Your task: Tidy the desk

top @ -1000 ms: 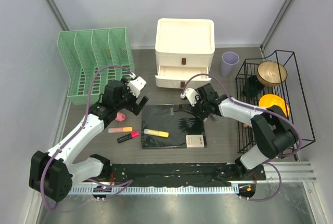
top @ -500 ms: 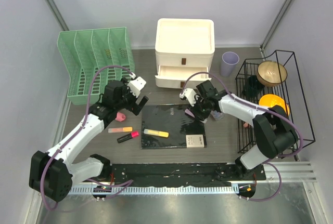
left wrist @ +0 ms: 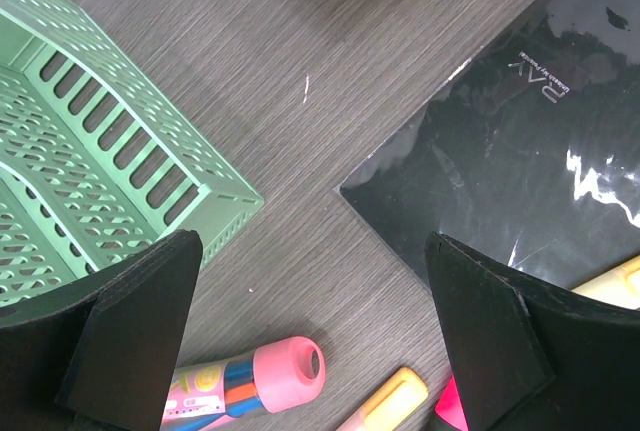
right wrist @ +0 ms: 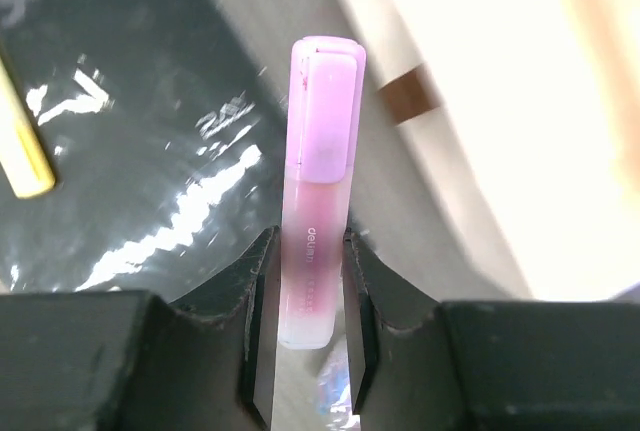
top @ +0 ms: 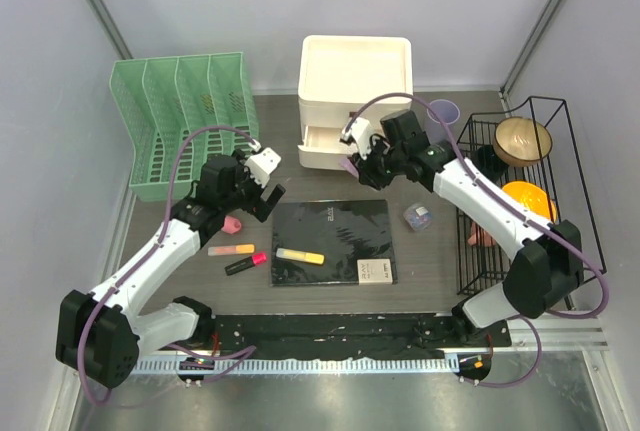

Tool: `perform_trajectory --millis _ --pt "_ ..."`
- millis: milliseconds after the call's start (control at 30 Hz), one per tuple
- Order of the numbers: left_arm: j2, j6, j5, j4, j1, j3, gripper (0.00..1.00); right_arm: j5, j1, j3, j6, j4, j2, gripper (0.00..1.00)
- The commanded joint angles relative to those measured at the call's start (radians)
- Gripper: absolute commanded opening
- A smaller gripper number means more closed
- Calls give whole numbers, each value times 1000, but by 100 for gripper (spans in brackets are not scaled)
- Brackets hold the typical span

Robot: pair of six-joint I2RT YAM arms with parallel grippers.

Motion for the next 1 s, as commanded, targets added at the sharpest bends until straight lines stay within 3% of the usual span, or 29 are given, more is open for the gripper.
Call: perform_trajectory --millis 0,300,567,967 --pt "-23 13 0 46 4 0 100 69 6 150 -21 -14 23 1" --pt "-38 19 -11 43 4 -3 100 181 4 326 -132 -17 169 1" --pt "-41 25 -21 45 4 -6 100 221 5 376 -316 -16 245 3" --pt "-40 29 -27 37 4 -2 100 253 5 388 -417 -8 288 5"
